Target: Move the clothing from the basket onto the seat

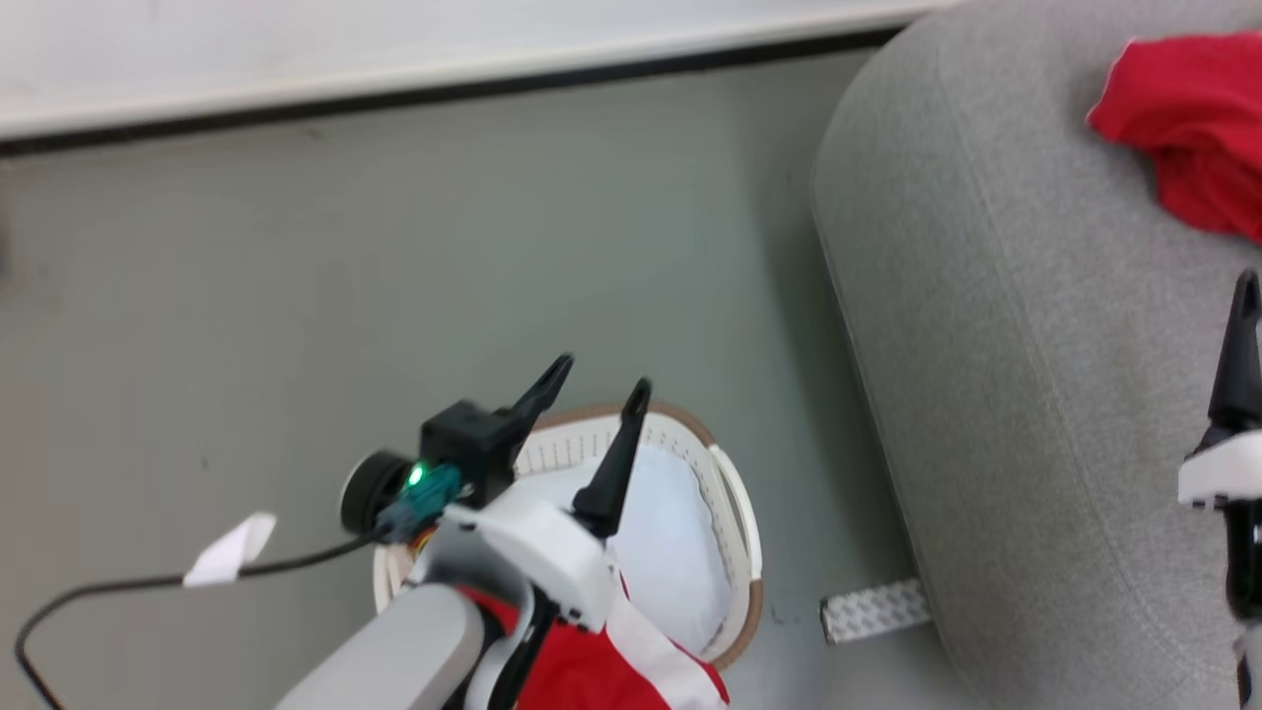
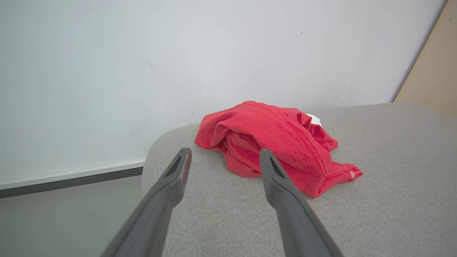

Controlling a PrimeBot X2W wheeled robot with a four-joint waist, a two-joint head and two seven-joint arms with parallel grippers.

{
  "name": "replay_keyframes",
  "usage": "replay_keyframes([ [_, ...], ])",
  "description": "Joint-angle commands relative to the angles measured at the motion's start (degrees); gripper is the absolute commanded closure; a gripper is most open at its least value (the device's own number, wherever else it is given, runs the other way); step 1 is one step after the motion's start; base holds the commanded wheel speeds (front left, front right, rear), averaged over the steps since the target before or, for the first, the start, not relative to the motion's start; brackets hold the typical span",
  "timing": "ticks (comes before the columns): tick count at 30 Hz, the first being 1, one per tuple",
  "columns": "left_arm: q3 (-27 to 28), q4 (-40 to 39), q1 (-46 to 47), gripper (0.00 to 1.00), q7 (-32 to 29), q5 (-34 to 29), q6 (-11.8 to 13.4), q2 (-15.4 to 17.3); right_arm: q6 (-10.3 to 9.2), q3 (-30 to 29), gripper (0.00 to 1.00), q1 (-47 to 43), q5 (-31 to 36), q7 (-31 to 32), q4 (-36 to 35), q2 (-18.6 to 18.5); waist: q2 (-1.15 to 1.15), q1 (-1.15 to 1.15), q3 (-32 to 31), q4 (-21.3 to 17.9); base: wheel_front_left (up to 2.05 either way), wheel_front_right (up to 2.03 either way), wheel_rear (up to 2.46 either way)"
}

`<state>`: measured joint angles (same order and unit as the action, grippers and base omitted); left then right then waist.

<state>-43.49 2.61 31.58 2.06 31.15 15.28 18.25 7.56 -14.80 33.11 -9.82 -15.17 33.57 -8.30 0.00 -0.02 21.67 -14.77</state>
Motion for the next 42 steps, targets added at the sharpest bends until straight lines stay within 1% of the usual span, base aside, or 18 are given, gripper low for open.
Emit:
replay_keyframes([
  [1, 0.7, 0.6, -2.6, 0.0, 1.8, 1.3, 0.5, 0.4, -0.14, 0.3, 0.0, -3.6, 0.1, 0.0, -3.0, 0.5, 0.0, 0.02, -5.6, 1.7, 0.0, 0.0, 0.0],
  [5, 3.1, 2.6, -7.9, 0.0, 6.0, 3.6, 1.7, 1.4, -0.13, 0.9, 0.0, -9.8, 1.3, 0.0, -9.5, 2.1, 0.0, 0.02, -10.1, 3.4, 0.0, 0.0, 0.0],
  [10, 6.1, 5.3, -14.9, 0.0, 10.6, 5.2, 3.4, 3.1, -0.14, 3.2, 0.0, -15.6, 2.4, 0.0, -13.9, 4.1, 0.0, 0.02, -14.0, 4.2, 0.0, 0.0, 0.0],
  [12, 7.1, 6.4, -17.4, 0.0, 11.8, 5.6, 3.5, 3.5, -0.13, 4.0, 0.0, -17.6, 1.8, 0.0, -14.5, 4.8, 0.0, 0.02, -15.3, 4.5, 0.0, 0.0, 0.0],
  [16, 10.3, 8.5, -21.9, 0.0, 12.9, 6.5, 3.3, 3.0, -0.14, 5.0, 0.0, -21.3, 1.9, 0.0, -14.6, 5.3, 0.0, 0.02, -17.8, 5.2, 0.0, 0.0, 0.0],
  [20, 15.3, 8.0, -26.2, 0.0, 13.1, 3.3, 3.0, 1.8, -0.14, 7.9, 0.0, -24.8, 1.2, 0.0, -13.9, 5.4, 0.0, 0.02, -20.0, 5.7, 0.0, 0.0, 0.0],
  [21, 15.3, 8.0, -26.2, 0.0, 13.1, 3.3, 3.0, 1.8, -0.14, 7.9, 0.0, -24.8, 1.2, 0.0, -13.9, 5.4, 0.0, 0.02, -20.0, 5.7, 0.0, 0.0, 0.0],
  [25, 21.3, 7.1, -30.9, 0.0, 13.1, -0.2, 1.9, 0.0, -0.13, 11.3, 0.0, -26.8, 0.4, 0.0, -13.5, 5.3, 0.0, 0.02, -20.9, 6.1, 0.0, 0.0, 0.0],
  [31, 28.3, 7.3, -35.4, 0.0, 13.1, -4.1, -1.4, -3.1, -0.13, 14.2, 0.0, -27.9, -0.4, 0.0, -13.1, 5.3, 0.0, 0.02, -21.5, 7.1, 0.0, 0.0, 0.0],
  [36, 31.4, 8.0, -36.4, 0.0, 13.1, -6.7, -4.3, -5.2, -0.13, 14.7, 0.0, -28.4, -0.7, 0.0, -12.8, 5.3, 0.0, 0.02, -21.7, 8.1, 0.0, 0.0, 0.0],
  [42, 33.6, 8.8, -36.0, 0.0, 13.1, -9.2, -6.7, -7.4, -0.13, 15.0, 0.0, -27.8, -0.9, 0.0, -13.0, 5.3, 0.0, 0.02, -21.0, 8.3, 0.0, 0.0, 0.0],
])
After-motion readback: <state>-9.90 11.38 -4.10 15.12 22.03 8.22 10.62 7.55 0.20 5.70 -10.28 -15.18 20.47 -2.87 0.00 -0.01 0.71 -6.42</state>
